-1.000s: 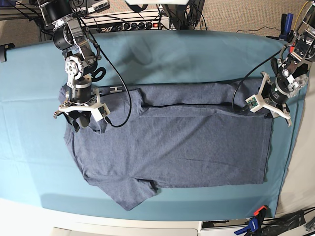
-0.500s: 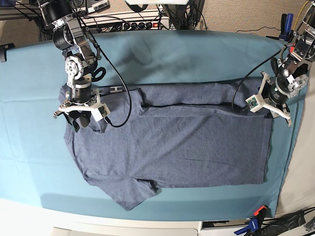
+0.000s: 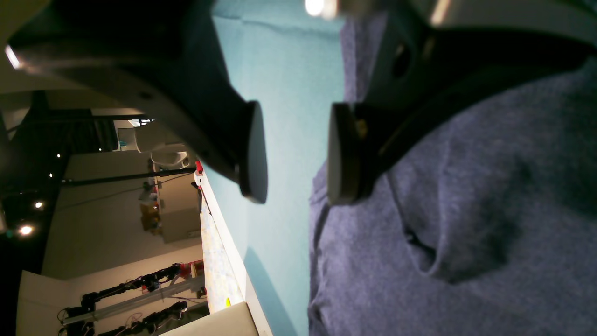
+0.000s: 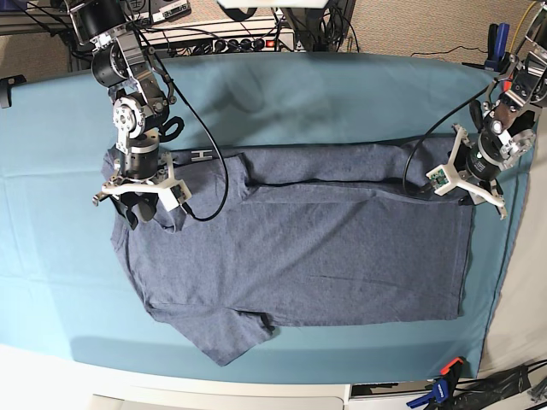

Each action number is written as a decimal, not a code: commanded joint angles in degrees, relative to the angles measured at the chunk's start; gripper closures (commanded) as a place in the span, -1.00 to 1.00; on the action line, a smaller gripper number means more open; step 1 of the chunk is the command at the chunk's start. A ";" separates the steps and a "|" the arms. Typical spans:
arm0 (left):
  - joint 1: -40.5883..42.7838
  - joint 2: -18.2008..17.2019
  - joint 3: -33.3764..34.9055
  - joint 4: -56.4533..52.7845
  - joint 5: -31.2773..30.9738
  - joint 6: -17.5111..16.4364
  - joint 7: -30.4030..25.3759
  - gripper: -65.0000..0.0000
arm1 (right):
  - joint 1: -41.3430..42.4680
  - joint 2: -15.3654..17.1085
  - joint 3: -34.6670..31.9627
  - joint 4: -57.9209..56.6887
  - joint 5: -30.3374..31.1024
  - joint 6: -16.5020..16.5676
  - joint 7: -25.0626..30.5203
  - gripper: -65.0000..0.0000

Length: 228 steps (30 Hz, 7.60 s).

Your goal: Fold the T-shirt properly

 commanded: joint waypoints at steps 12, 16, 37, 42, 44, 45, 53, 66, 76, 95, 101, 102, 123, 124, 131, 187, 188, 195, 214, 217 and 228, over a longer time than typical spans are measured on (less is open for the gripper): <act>-0.81 -1.09 -0.50 0.68 0.20 1.03 -0.26 0.29 | 0.81 0.76 0.44 0.81 -0.92 -1.18 0.48 0.30; -0.81 -1.11 -0.50 0.68 0.20 1.03 -0.26 0.29 | 0.81 0.79 0.44 0.81 -0.92 -1.18 0.48 0.30; -0.63 -1.27 -0.50 6.60 -0.61 0.96 4.50 0.29 | -6.38 5.64 0.44 12.72 -6.60 -1.16 -5.66 0.30; -0.61 -1.29 -0.50 8.81 -3.15 0.33 8.22 0.29 | -11.80 8.68 0.48 16.48 -7.45 -1.03 -6.36 0.30; -0.02 -1.33 -0.50 9.44 -3.23 0.33 9.79 0.29 | -13.99 9.92 0.48 16.48 -8.44 0.09 -6.67 0.30; 0.46 -1.31 -0.50 9.73 -3.26 0.31 10.10 0.29 | -15.04 10.64 0.48 16.48 -8.55 0.92 -6.91 0.30; 8.52 -1.25 -0.50 13.77 -3.43 0.35 10.08 0.29 | -22.53 15.37 0.50 16.46 -9.70 4.02 -7.02 0.30; 10.95 -1.11 -0.50 15.39 -2.36 0.50 9.88 0.29 | -22.73 15.23 0.50 16.20 3.26 19.32 -7.52 0.28; 10.95 -1.11 -0.50 15.39 -2.36 0.59 9.90 0.29 | -18.21 15.21 0.50 16.13 7.28 20.87 -10.47 0.28; 10.93 -1.11 -0.50 15.39 -2.36 0.59 9.88 0.29 | -13.31 14.93 0.48 10.25 8.87 20.76 -8.92 0.28; 10.93 -1.11 -0.50 15.39 -2.36 0.59 9.44 0.29 | -11.17 14.73 0.48 10.23 8.57 20.79 -8.94 0.28; 10.93 -1.11 -0.50 15.39 -2.36 0.59 9.44 0.29 | -10.86 14.29 0.48 10.21 8.55 20.81 -8.94 0.28; 10.95 -1.16 -0.50 14.75 -2.36 -6.32 8.83 0.29 | -10.14 11.43 0.46 10.19 9.79 23.12 -7.26 1.00; 10.95 -1.16 -0.50 14.53 -2.34 -6.82 8.39 0.29 | -10.14 11.43 0.46 10.19 9.79 23.12 -7.13 1.00; 10.93 -1.22 -0.50 11.87 0.94 -6.93 6.86 0.27 | -10.14 11.43 0.46 10.19 9.81 23.12 -6.78 1.00; 21.59 -7.32 -0.52 17.66 -0.85 -2.34 13.57 1.00 | -32.54 15.13 0.48 11.65 -9.55 9.09 -13.64 1.00; 22.34 -7.32 -0.55 17.88 -0.81 -1.97 13.79 1.00 | -33.40 15.13 0.48 12.20 -9.88 8.85 -13.75 1.00; 26.05 -7.32 -0.57 19.58 1.01 0.92 15.21 1.00 | -38.07 15.17 0.50 15.10 -11.54 8.59 -15.17 1.00; 30.77 -7.28 -0.61 21.81 3.08 2.38 15.43 1.00 | -45.05 15.26 12.11 15.15 -10.84 7.85 -13.31 1.00; 30.77 -7.28 -0.61 21.81 3.08 2.38 15.45 1.00 | -45.05 15.26 12.11 15.15 -10.82 7.85 -13.05 1.00; 30.77 -6.84 -0.61 21.81 3.08 2.36 16.52 1.00 | -45.05 15.23 12.11 15.15 -10.82 7.85 -12.98 1.00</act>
